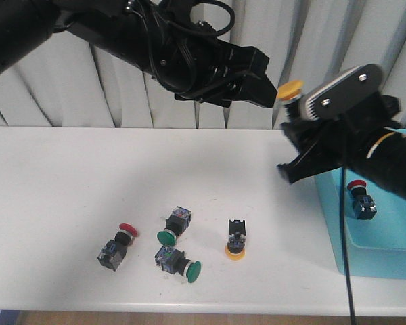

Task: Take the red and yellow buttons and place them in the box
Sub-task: 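Grasp the yellow button body with the right gripper, open the left, then lower the yellow button into the blue box beside the red one, release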

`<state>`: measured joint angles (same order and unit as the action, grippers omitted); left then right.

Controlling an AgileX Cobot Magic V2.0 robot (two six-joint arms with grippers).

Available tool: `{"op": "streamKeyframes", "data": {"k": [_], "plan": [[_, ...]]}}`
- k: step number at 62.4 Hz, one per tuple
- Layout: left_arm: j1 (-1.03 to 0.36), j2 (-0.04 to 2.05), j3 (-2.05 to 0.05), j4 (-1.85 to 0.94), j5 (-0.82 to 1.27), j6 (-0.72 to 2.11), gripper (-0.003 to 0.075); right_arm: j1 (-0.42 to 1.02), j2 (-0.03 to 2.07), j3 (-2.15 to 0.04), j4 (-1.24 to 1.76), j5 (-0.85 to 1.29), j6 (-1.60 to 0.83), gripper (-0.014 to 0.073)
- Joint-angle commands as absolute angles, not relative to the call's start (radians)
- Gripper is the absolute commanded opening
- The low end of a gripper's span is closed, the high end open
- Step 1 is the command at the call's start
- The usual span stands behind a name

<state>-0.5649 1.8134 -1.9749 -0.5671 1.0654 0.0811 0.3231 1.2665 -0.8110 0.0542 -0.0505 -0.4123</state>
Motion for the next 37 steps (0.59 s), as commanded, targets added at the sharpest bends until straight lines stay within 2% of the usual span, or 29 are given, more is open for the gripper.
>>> {"op": "streamKeyframes", "data": {"k": [1,8,13,30,37], "plan": [[-0.568,1.74,-2.005,-0.551,1.027,0.088,0.0515,0.249,1.223,-0.84,0.091,-0.135,-0.418,0.0034],[-0.568,1.714,-2.005,-0.472,1.027,0.088,0.0467,0.171,1.2,-0.841,0.147,-0.138,-0.418,0.0038],[-0.568,1.69,-2.005,-0.399,1.025,0.088,0.0395,0.116,1.186,-0.854,0.211,-0.114,-0.418,0.0041],[-0.568,1.6,-2.005,-0.066,1.024,0.077,-0.0009,-0.038,1.213,-0.965,0.279,0.068,-0.417,0.0048],[-0.568,1.566,-2.005,0.054,1.04,0.023,-0.0008,-0.109,1.258,-1.005,0.3,0.127,-0.379,0.0049]]}}
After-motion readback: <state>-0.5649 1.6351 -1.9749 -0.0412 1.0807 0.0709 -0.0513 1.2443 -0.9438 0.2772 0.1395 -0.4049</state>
